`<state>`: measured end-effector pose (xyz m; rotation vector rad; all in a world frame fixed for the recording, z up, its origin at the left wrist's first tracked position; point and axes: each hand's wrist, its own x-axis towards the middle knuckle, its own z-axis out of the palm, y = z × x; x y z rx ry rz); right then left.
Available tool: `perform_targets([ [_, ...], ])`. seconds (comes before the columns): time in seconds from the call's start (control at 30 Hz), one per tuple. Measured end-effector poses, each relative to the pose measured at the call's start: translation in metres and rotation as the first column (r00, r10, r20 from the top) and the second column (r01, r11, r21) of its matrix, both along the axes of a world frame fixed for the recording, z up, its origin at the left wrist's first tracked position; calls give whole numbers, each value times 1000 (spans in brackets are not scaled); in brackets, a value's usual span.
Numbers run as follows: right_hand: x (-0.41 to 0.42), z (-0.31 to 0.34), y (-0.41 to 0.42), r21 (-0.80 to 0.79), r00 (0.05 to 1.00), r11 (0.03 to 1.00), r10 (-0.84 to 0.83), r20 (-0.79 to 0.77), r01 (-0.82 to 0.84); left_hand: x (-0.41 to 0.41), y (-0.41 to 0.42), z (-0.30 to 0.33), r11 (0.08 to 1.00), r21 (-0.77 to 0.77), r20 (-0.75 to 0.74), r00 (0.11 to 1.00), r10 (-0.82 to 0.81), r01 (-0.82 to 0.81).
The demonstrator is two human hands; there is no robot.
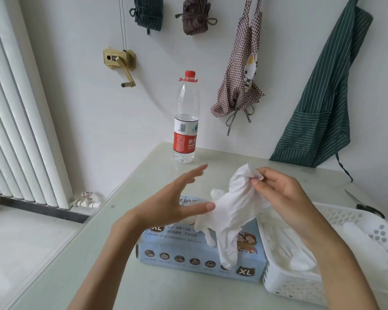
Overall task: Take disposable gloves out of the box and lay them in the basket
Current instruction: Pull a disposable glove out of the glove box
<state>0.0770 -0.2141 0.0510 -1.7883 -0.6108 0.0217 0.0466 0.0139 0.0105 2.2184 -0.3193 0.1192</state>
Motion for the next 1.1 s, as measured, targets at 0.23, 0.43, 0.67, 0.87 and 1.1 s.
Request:
perform_targets([
  [0.23, 1, 7, -13, 95, 999, 995, 3, 42, -7, 5, -5, -1, 998, 17, 62, 997, 54, -55],
  [0.43, -9, 7, -10, 218, 985, 964, 168, -48, -154, -7, -20, 17, 984, -83, 53, 987, -151, 155],
  [0.67, -11, 7, -33, 284, 995, 958, -9, -95, 36, 4, -36, 33, 977, -199, 77, 995, -61, 76],
  [0.87, 7, 33, -64, 284, 905, 873, -423, 41, 396, 22, -48, 77, 991, 63, 12, 993, -116, 115],
  [1.1, 16, 53, -113, 189, 907, 889, -421, -21, 417, 38, -71, 93, 997, 77, 187, 982, -18, 4],
])
